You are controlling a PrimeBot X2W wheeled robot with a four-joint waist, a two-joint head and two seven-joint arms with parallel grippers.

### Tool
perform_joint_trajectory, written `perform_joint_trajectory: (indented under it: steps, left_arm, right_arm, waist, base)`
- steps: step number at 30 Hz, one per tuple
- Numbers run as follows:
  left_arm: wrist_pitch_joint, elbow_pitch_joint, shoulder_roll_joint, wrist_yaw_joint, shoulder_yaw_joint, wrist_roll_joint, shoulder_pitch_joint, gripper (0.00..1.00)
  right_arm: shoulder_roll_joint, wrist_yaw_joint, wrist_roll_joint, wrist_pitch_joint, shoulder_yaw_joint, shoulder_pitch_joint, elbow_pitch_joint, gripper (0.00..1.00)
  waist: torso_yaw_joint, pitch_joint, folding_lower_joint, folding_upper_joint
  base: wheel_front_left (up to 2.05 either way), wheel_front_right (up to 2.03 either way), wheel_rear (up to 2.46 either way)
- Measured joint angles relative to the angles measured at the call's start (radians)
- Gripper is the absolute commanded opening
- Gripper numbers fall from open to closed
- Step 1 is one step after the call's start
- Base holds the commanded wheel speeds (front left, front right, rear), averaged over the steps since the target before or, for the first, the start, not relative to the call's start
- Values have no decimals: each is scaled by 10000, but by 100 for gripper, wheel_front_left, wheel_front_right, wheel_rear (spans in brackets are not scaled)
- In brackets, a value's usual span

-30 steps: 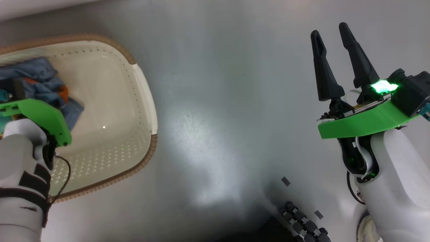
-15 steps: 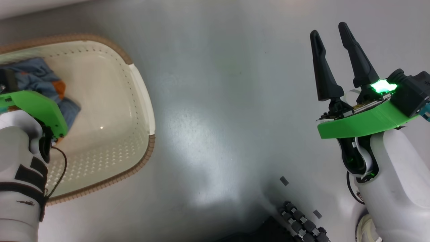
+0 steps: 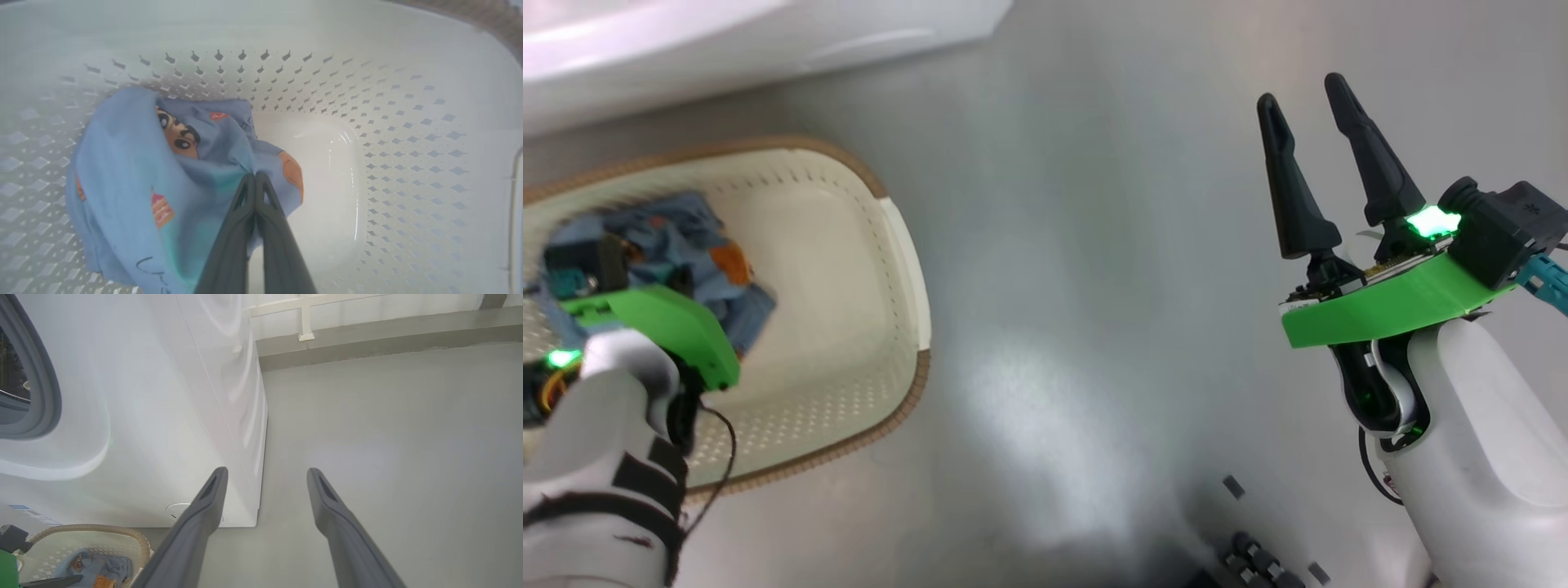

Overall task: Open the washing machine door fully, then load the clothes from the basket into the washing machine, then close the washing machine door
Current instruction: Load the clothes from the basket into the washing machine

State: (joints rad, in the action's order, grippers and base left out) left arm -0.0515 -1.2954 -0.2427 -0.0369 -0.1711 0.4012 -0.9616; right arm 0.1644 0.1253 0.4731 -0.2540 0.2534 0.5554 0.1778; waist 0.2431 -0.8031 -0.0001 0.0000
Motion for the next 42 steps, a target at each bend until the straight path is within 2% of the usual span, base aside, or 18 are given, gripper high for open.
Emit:
perform_joint_trajectory:
  steps: [13,25,31,42]
  left_arm:
    - [-1191,-13,447,-688,-27,410,1150,0]
    - [-1927,748,871,-905,-182,761,2011,0]
    - [-1965,2027,920,-917,-397,1085,2639,0]
    - [-1992,5825,1053,-857,-29,953,4149,0]
  right_arm:
    - [221,0,134,0,59,-528,468,100]
    - [385,0,311,0,25,-1283,765,100]
    - [487,0,366,0,-46,-1650,840,100]
    - [650,0,397,2,-174,-2220,926,100]
  waist:
    - [-421,1977,0,0]
    - [-910,3717,-1,0]
    - [-1176,4437,-2,0]
    - [-1590,5572,0,0]
  base:
    - [0,0,0]
    - [0,0,0]
    - [0,0,0]
    - [0,0,0]
